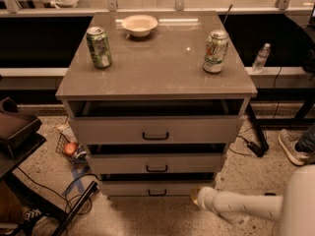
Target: Open bottom drawer
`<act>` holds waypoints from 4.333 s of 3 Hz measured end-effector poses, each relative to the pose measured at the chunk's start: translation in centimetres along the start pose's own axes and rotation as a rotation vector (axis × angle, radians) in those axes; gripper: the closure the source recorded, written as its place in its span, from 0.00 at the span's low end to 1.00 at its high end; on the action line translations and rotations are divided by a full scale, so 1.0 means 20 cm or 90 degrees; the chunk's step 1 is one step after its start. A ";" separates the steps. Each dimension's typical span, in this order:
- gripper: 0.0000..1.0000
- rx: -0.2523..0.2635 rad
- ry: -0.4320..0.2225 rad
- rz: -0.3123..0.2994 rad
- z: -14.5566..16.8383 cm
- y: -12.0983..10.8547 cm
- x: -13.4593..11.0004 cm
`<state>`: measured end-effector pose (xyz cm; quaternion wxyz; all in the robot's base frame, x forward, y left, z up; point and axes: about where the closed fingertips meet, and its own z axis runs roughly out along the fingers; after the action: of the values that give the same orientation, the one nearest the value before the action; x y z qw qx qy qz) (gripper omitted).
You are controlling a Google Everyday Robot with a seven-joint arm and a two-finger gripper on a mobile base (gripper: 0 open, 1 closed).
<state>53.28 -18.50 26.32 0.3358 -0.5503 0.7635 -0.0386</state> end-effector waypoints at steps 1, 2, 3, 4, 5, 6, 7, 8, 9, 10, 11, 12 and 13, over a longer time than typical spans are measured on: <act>0.30 0.017 0.007 -0.026 0.18 -0.16 -0.05; 0.07 0.021 0.005 -0.028 0.20 -0.18 -0.07; 0.00 0.020 0.005 -0.028 0.20 -0.18 -0.07; 0.00 0.020 0.005 -0.028 0.21 -0.17 -0.07; 0.00 0.020 0.005 -0.028 0.21 -0.17 -0.07; 0.18 0.020 0.005 -0.028 0.21 -0.17 -0.07; 0.23 -0.019 0.005 -0.030 0.32 -0.12 -0.10; 0.00 -0.092 0.004 -0.046 0.52 -0.05 -0.20; 0.02 -0.093 0.004 -0.046 0.52 -0.04 -0.20; 0.25 -0.094 0.003 -0.046 0.52 -0.04 -0.20; 0.47 -0.095 0.003 -0.046 0.53 -0.03 -0.21; 0.70 -0.103 0.010 -0.035 0.49 0.05 -0.15; 0.94 -0.112 0.027 -0.024 0.44 0.13 -0.07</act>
Offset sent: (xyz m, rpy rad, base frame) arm 0.0432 0.0071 -0.0084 -0.0327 -0.0282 0.0118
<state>56.36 -13.49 19.03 0.2692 -0.5909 0.7604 0.0105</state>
